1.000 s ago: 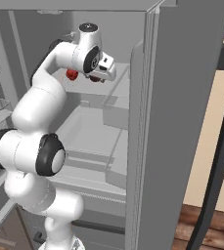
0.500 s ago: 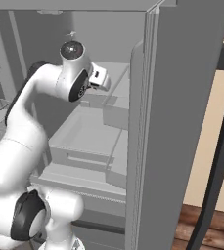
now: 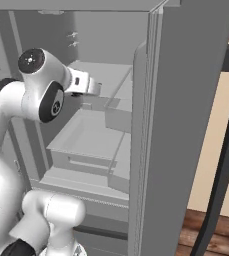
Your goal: Open the fridge, remove the pear, bell pepper, and shrimp, and place them on any counter.
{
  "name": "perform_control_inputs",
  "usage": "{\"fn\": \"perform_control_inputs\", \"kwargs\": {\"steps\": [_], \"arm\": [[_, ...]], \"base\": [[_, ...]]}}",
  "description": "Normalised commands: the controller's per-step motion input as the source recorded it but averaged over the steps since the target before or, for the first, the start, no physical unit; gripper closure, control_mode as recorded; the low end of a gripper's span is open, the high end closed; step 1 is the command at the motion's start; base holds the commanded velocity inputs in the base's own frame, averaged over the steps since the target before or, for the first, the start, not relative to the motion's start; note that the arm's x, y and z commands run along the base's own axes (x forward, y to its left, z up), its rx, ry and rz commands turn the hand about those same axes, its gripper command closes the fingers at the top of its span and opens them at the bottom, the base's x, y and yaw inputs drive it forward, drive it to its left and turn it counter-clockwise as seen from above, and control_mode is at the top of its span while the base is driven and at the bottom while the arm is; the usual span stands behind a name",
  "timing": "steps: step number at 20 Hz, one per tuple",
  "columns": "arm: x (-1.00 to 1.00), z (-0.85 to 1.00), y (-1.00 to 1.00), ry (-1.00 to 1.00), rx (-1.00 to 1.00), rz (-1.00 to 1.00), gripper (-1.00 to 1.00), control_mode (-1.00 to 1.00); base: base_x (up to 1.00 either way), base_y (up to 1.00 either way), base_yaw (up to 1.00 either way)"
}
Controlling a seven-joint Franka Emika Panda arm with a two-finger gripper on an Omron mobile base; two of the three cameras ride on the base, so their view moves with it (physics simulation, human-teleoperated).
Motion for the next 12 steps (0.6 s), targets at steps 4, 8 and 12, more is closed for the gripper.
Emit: {"fn": "perform_control_inputs", "kwargs": {"steps": [4,8,12], "arm": [[-0.99,0.24,0.01,0.00,-0.13,0.03,1.00,-1.00],[-0.82,0.06,0.16,0.01,-0.12,0.10,1.00,-1.00],[-0.41,0.00,0.32,0.05,-0.04,0.17,1.00,-1.00]], "base": [[0.00,0.00,0.00],[0.00,0.00,0.00],[0.00,0.00,0.00]]}}
